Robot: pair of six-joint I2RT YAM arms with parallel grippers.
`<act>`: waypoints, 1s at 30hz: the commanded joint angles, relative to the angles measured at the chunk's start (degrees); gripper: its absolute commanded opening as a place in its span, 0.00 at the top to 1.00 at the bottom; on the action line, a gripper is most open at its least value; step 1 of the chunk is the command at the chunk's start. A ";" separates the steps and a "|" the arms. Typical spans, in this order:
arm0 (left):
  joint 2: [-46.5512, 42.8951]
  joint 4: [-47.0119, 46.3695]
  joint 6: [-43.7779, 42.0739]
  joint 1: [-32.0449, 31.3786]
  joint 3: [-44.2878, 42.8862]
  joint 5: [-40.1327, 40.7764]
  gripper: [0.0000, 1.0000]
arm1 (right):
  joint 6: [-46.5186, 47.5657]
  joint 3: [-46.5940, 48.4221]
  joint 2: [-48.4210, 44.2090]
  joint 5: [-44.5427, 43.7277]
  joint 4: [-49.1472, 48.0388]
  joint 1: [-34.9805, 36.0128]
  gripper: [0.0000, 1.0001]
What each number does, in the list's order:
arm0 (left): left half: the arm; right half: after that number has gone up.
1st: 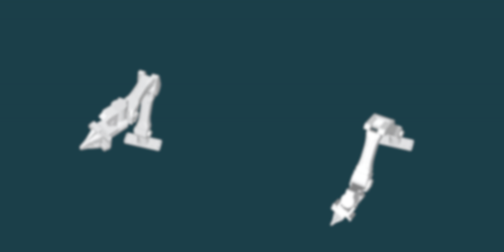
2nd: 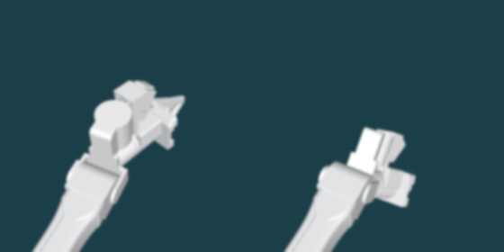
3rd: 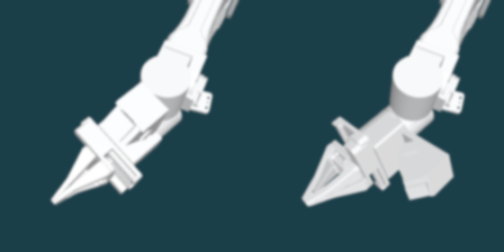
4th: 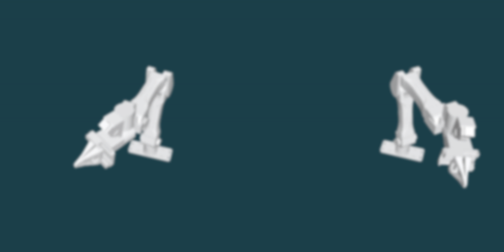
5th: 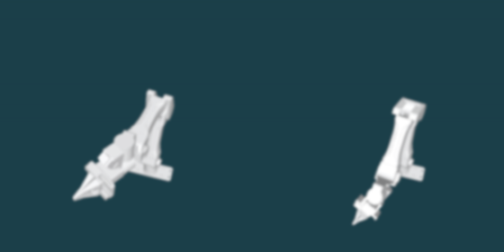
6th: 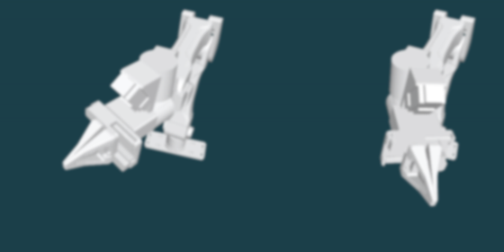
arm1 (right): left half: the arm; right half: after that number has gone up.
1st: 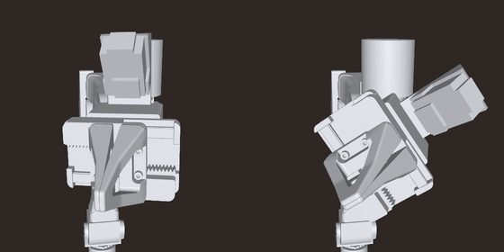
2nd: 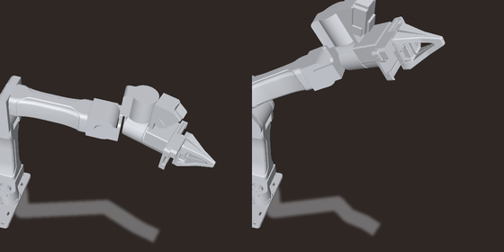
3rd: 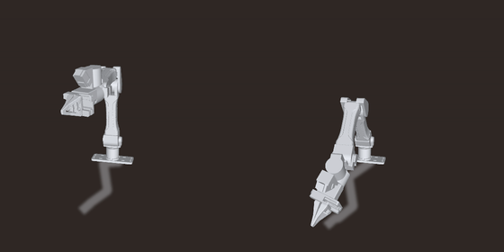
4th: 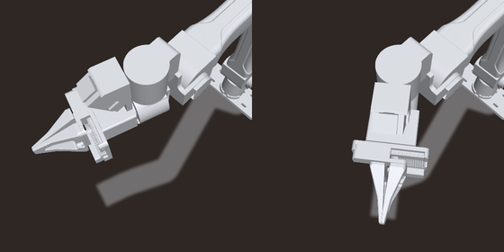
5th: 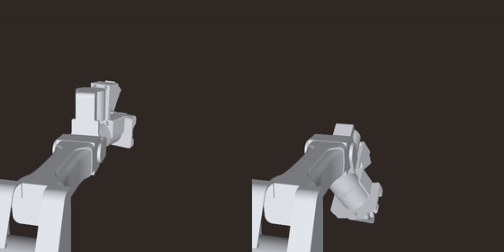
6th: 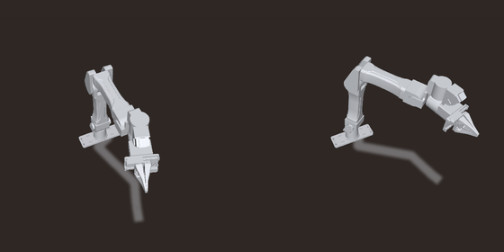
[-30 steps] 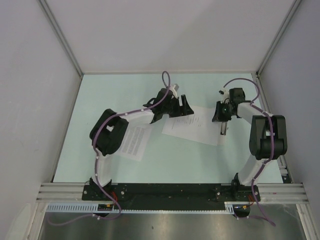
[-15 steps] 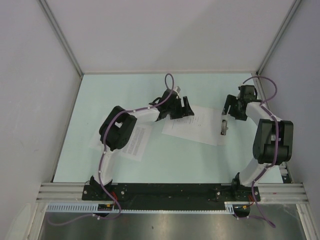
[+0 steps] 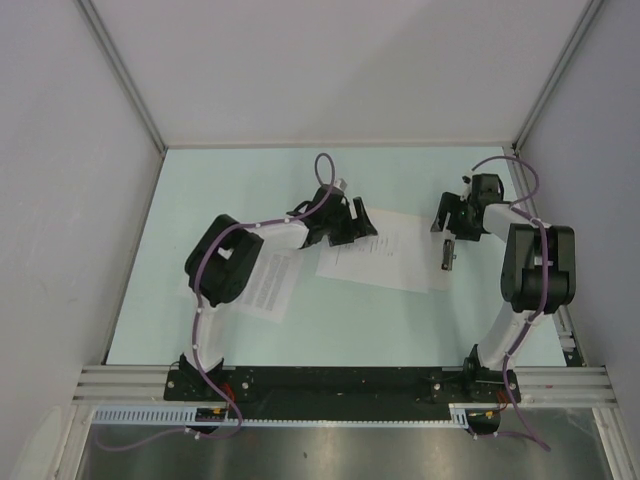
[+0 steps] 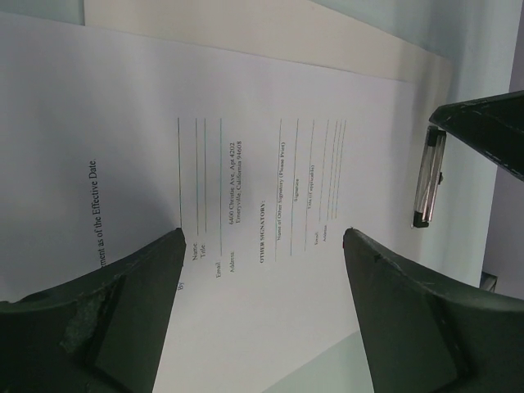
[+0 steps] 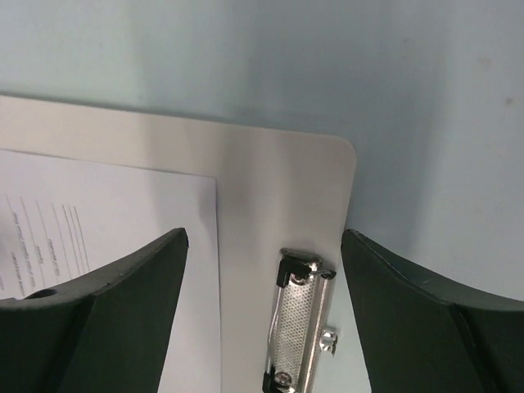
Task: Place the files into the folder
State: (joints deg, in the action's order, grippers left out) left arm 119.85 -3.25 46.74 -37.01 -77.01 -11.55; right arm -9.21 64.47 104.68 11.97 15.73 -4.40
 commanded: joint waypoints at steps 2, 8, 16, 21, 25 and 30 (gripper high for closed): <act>-4.18 3.51 0.46 0.45 3.62 2.23 0.15 | 0.87 1.63 1.84 2.97 0.27 5.79 0.20; -6.38 4.29 -2.87 0.45 2.40 2.59 0.15 | -2.47 1.54 -1.14 0.17 1.15 8.19 0.20; -10.16 4.92 -4.90 0.36 1.87 2.06 0.14 | -7.74 1.45 -10.55 -19.09 13.43 8.88 0.01; -8.85 1.68 -1.83 -0.51 1.96 -0.13 0.15 | -10.12 -0.12 -11.60 -21.53 16.18 14.06 0.09; -7.44 1.05 -0.25 -1.39 2.04 -1.37 0.16 | -11.79 -3.11 -11.17 -19.45 12.59 15.57 0.18; -7.35 -0.70 -0.51 -1.75 4.32 -0.84 0.16 | -9.86 -4.70 -8.71 -15.93 10.29 13.81 0.21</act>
State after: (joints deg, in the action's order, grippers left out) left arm 112.73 -0.54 45.12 -38.28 -73.80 -11.31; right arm -19.07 60.69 94.61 -5.21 28.47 11.31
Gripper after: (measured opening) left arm 0.840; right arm 0.835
